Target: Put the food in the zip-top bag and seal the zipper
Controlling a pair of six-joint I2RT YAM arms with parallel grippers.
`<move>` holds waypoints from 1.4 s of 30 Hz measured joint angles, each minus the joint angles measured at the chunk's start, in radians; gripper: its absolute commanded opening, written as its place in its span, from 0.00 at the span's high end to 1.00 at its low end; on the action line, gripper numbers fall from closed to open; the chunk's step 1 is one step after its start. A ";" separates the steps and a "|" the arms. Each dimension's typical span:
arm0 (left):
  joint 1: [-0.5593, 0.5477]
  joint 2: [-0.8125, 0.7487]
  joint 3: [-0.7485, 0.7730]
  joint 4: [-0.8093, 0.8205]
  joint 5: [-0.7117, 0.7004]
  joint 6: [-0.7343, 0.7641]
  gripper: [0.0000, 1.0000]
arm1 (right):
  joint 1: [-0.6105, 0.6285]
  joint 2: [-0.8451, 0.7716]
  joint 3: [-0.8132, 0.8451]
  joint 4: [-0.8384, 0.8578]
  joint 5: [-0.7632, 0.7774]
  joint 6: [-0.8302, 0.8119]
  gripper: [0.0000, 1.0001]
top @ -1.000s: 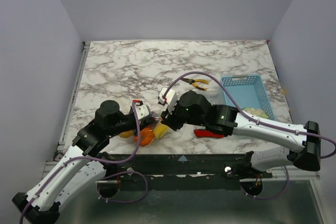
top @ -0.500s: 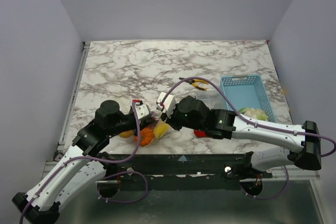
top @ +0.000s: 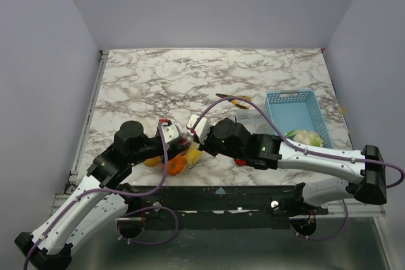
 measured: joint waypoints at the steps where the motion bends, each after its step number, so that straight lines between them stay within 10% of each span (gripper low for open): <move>1: 0.000 0.000 0.000 0.003 0.001 -0.007 0.57 | 0.000 0.000 0.000 0.001 0.000 -0.008 1.00; 7: 0.000 0.000 0.000 0.037 0.010 -0.037 0.48 | 0.000 0.000 0.000 0.008 -0.014 -0.044 1.00; 35: 0.000 0.026 0.000 0.140 0.013 -0.005 1.00 | 0.000 0.002 0.000 0.023 -0.039 -0.035 1.00; 42: 0.000 0.003 -0.002 0.135 0.004 0.006 1.00 | 0.005 0.002 -0.018 0.072 0.033 -0.012 1.00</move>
